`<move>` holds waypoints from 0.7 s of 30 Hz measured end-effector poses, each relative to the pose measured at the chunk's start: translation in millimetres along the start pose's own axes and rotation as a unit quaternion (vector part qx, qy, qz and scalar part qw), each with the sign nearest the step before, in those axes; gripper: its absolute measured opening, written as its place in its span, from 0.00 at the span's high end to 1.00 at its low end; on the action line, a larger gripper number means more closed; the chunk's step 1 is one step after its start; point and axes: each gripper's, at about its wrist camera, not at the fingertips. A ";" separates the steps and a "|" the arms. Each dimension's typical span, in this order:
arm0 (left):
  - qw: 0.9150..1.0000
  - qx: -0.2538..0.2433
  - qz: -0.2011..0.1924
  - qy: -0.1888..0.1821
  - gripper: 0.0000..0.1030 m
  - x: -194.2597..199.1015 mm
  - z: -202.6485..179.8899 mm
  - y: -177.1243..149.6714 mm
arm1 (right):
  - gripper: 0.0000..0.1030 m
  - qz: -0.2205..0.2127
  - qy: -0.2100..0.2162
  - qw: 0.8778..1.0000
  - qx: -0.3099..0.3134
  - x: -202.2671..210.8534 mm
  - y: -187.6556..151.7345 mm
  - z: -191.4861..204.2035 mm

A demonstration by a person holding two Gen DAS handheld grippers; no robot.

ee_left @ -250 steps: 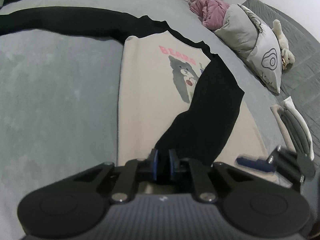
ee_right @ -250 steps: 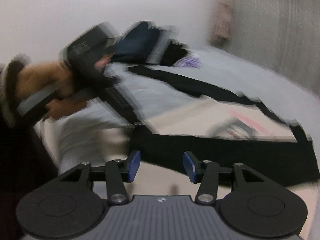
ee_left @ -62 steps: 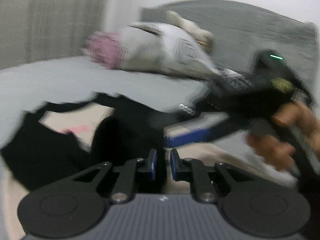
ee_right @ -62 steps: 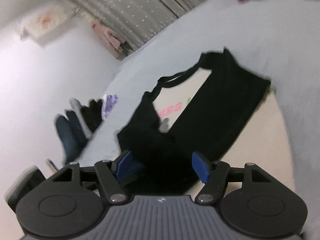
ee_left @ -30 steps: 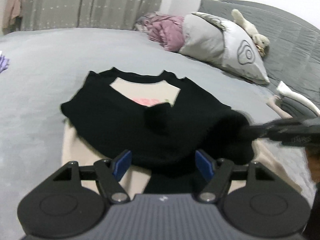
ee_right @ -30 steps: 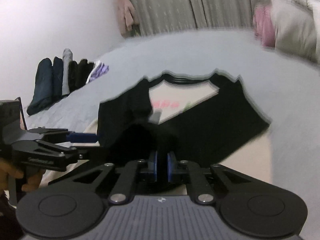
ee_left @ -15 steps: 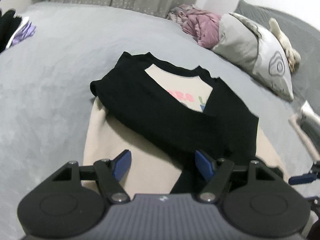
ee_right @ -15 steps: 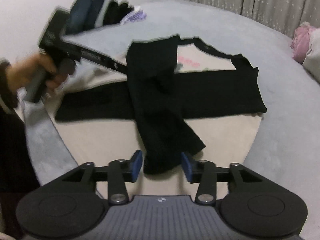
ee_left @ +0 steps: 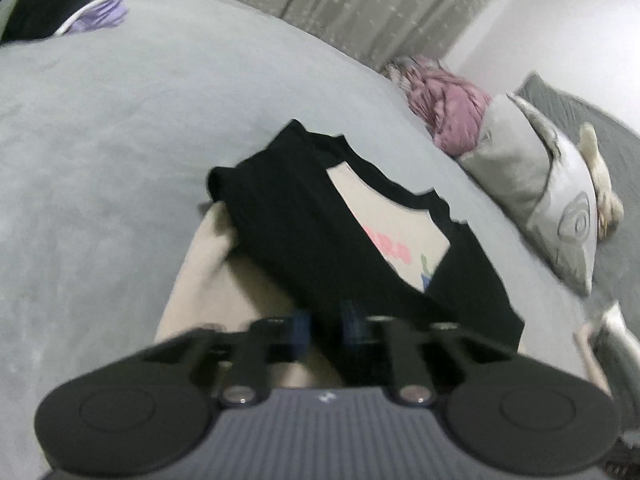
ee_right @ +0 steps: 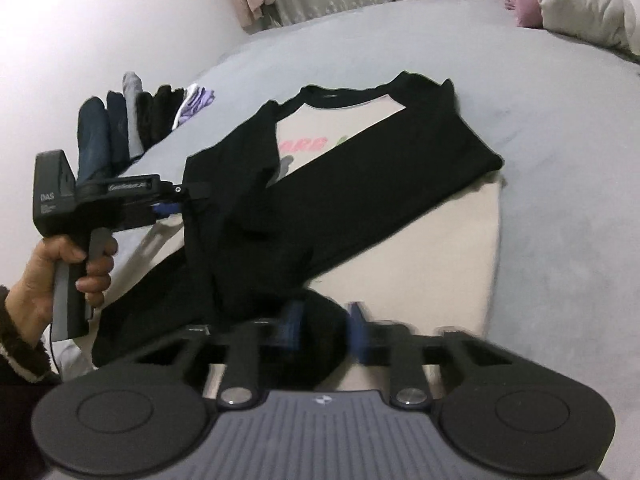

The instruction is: Fold clothes

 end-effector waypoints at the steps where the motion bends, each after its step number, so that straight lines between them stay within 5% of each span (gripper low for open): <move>1: 1.000 -0.005 0.000 0.005 0.93 0.3 -1.4 0.3 | 0.90 -0.017 -0.009 1.000 0.009 8.3 0.0 4.1; 5: 1.000 -0.022 0.000 0.022 0.92 1.2 -5.5 1.1 | 0.90 -0.077 -0.080 0.990 0.081 49.2 -3.5 25.0; 7: 0.998 -0.036 0.014 0.047 0.91 -2.6 -8.2 -0.4 | 0.87 -0.054 -0.106 0.986 0.114 48.9 -8.4 28.1; 9: 0.997 -0.043 0.023 0.060 0.89 -2.9 -10.1 0.5 | 0.84 0.023 -0.097 0.986 0.130 35.1 -14.9 22.6; 11: 0.997 -0.042 0.028 0.060 0.85 0.6 -11.1 3.8 | 0.82 0.054 -0.099 0.986 0.123 26.4 -18.8 15.1; 15: 0.994 -0.063 0.011 0.092 0.72 12.3 -3.8 13.2 | 0.58 0.027 -0.082 0.988 0.127 39.2 -19.7 11.9; 21: 0.978 -0.126 -0.003 0.169 0.69 9.3 14.0 25.9 | 0.57 -0.029 -0.061 0.980 0.186 38.3 -29.9 34.1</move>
Point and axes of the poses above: each gripper's, at about its wrist camera, not at the fingertips, and x roughly against the way its jaws point, z to its left, y to its top, and after that the axes turned 1 degree about -x, right-handed
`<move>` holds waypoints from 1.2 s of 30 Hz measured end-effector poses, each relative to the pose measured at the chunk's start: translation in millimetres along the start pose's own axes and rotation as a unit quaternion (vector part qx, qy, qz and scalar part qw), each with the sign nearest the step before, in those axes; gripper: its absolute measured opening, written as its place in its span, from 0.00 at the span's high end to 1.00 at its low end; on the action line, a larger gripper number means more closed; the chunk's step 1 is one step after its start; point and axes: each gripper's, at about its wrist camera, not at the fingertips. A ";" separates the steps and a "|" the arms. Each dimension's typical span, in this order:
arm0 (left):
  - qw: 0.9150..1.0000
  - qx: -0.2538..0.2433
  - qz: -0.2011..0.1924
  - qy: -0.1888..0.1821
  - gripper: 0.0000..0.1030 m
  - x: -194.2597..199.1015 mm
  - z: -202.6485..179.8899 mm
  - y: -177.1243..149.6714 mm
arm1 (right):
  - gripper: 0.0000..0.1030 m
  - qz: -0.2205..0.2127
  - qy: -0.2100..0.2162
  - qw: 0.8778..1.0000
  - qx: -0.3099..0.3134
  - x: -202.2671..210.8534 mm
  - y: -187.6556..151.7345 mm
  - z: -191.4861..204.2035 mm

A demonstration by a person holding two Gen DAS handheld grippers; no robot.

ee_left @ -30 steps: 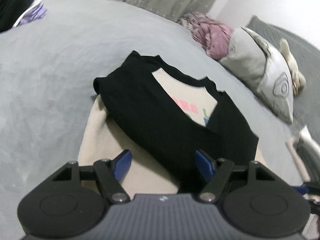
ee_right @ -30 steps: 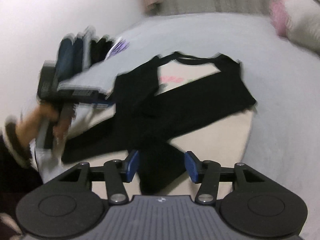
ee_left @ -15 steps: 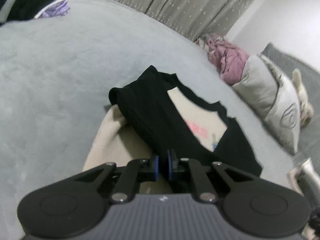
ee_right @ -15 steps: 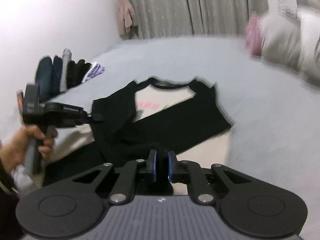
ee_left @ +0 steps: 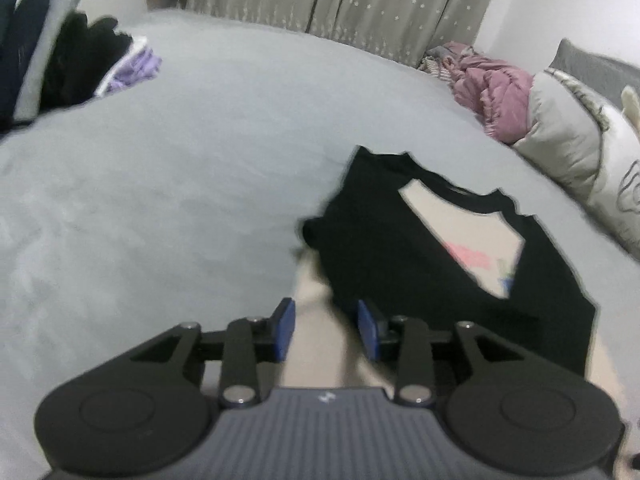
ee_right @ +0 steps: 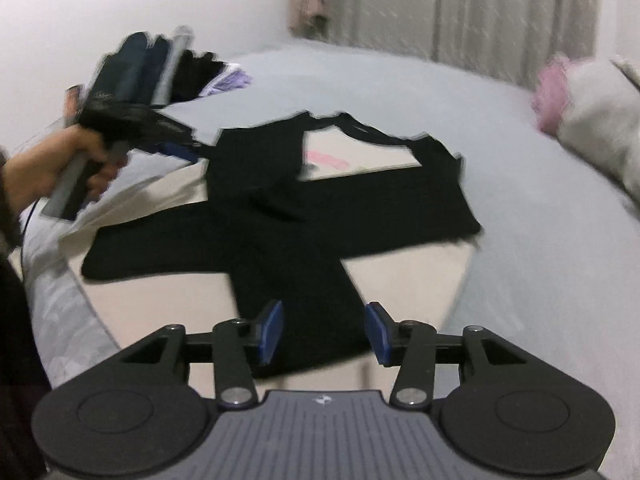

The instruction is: Fold clothes

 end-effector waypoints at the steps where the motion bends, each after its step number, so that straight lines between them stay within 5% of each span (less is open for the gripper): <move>1: 1.000 -0.016 -0.003 0.000 0.67 -1.6 -0.5 0.3 | 0.57 -0.001 -0.006 1.000 -0.004 -4.5 1.0 0.2; 6: 0.993 -0.112 -0.020 0.010 0.65 -8.7 -12.2 0.9 | 0.57 0.004 -0.029 0.997 -0.077 -27.2 4.5 -24.9; 9: 0.981 -0.188 -0.046 0.020 0.61 -14.9 -22.6 -2.8 | 0.57 0.011 -0.025 0.996 -0.089 -37.4 3.7 -30.0; 11: 0.975 -0.213 -0.064 0.012 0.60 -20.2 -24.3 -6.7 | 0.64 0.017 -0.024 0.996 -0.079 -46.4 3.2 -26.8; 12: 0.974 -0.216 -0.071 0.006 0.60 -21.9 -24.1 -8.0 | 0.76 0.019 -0.024 0.997 -0.074 -49.3 2.8 -24.8; 17: 0.978 -0.193 -0.078 -0.010 0.59 -24.8 -18.4 -4.4 | 0.93 0.012 -0.028 0.998 -0.054 -48.9 8.4 -16.5; 22: 0.982 -0.163 -0.081 0.042 0.81 -30.4 -24.3 -2.7 | 0.93 0.000 -0.051 0.997 -0.063 -28.8 9.5 -22.3; 27: 0.988 -0.119 -0.066 0.069 0.76 -32.1 -21.9 0.0 | 0.93 0.033 -0.083 0.993 -0.072 -35.8 1.3 -30.0; 34: 0.992 -0.099 -0.032 0.078 0.68 -26.5 -20.8 8.0 | 0.92 0.061 -0.046 0.996 -0.039 -34.9 -2.3 -25.4; 36: 0.994 -0.080 -0.023 0.076 0.68 -18.7 -17.7 10.8 | 0.82 0.058 -0.036 0.997 -0.041 -27.5 -2.2 -26.6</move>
Point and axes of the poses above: each gripper's, at about its wrist camera, not at the fingertips, and x roughly against the way its jaws point, z to its left, y to its top, and after that the axes turned 1 degree about -x, right-handed
